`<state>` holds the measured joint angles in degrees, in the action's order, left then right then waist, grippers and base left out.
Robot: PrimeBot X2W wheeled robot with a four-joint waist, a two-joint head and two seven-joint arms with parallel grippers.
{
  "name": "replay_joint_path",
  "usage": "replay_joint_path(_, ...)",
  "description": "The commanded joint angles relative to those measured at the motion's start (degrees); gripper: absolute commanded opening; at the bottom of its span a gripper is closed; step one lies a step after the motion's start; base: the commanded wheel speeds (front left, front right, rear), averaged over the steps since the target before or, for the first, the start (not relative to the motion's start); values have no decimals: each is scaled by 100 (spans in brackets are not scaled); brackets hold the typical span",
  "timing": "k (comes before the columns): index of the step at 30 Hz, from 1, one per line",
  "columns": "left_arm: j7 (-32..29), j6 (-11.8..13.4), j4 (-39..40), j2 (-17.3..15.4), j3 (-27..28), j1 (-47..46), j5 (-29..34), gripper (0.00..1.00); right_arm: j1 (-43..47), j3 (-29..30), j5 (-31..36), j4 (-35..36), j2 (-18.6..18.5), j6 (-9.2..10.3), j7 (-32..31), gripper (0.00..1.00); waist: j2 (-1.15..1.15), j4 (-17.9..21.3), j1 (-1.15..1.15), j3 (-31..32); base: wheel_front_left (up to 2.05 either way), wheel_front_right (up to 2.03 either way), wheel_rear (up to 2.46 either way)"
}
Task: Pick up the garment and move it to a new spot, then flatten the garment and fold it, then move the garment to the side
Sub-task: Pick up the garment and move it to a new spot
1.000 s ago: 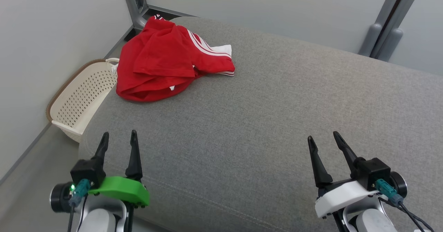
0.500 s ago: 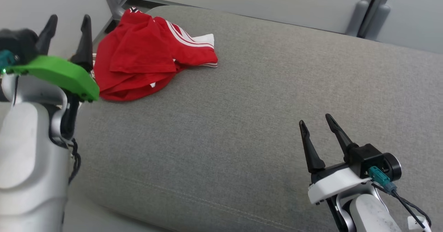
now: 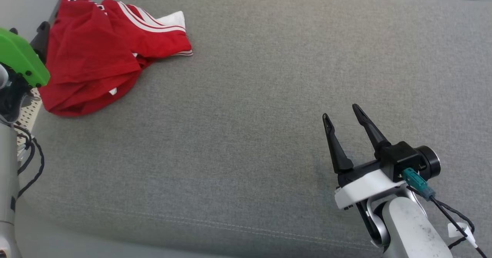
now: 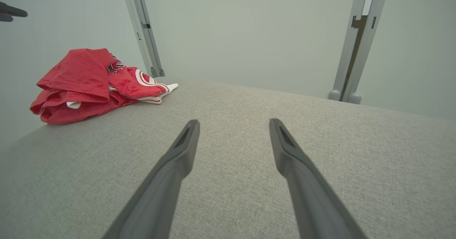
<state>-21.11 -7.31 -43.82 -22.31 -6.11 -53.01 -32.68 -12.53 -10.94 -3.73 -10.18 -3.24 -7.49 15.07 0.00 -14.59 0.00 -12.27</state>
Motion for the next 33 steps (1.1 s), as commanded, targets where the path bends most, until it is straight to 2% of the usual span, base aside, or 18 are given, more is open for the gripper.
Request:
replay_joint_path(1,-79,-22,-123,-94,-73,-129,-143,100,-124,-26,35,48,-43,0,20,100,0,430,0,-491,0,0,0)
replay_joint_path(9,-296,-24,-508,-398,-341,-45,-820,100,-281,-93,42,125,-81,0,20,100,0,653,0,-894,0,0,0)
replay_joint_path(18,-71,-22,-739,-601,-570,19,-1232,100,-350,-124,48,166,-110,0,20,100,0,729,0,-1058,0,0,0)
replay_joint_path(21,88,-22,-832,-649,-630,5,-1295,15,-417,-150,6,130,-111,0,20,100,0,761,0,-1068,0,0,0)
replay_joint_path(22,161,-23,-883,-691,-654,-17,-1268,0,-423,-151,-6,117,-110,0,20,100,0,766,0,-1065,0,0,0)
replay_joint_path(33,1182,-23,-714,-921,-1014,-612,-987,0,-203,11,-106,25,-68,0,20,100,0,613,0,-818,0,0,0)
